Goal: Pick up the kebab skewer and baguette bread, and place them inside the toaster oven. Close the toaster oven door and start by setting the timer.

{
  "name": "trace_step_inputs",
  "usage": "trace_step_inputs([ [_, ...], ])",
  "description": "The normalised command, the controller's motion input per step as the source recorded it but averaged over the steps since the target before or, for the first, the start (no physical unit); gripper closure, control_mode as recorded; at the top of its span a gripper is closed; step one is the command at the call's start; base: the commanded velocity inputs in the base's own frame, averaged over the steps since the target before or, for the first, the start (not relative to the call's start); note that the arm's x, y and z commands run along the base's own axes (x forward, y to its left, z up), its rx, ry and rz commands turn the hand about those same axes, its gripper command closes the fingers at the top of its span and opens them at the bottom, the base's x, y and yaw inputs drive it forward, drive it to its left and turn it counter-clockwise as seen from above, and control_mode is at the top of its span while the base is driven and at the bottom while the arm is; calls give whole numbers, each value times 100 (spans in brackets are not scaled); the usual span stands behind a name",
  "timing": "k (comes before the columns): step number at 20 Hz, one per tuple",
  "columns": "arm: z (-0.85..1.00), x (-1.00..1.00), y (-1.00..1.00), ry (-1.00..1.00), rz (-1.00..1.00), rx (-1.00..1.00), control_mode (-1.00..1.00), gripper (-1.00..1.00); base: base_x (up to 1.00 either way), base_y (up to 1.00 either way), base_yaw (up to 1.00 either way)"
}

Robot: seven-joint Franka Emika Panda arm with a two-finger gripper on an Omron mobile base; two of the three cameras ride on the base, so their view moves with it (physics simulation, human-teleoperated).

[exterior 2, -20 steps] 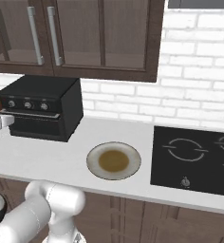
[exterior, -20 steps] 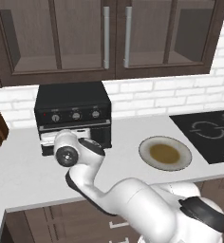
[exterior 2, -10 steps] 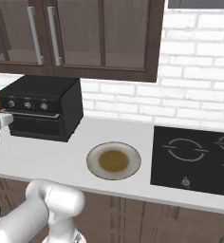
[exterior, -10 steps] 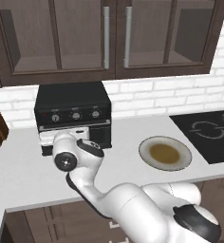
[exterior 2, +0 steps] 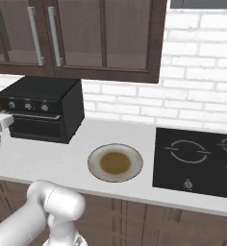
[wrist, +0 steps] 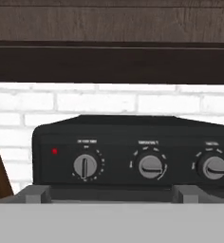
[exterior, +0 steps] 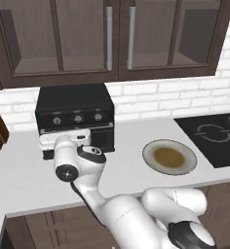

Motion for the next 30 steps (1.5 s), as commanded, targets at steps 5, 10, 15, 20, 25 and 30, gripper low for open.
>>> trace_step_inputs([
  [5, 0, 32, 0, -7, 0, 0, -100, -100, 0, 0, 0],
  [10, 0, 25, 1, -1, 0, 0, -100, -100, 0, 0, 0],
  [15, 0, 8, 17, 0, -2, 0, -100, -100, 0, 0, 0],
  [20, 0, 21, 34, 0, -3, 0, -100, -100, 0, 0, 0],
  [25, 0, 24, 20, 0, -3, 0, -100, -100, 0, 0, 0],
  [30, -2, 20, 1, -1, -3, 0, -100, -100, 0, 0, 0],
])
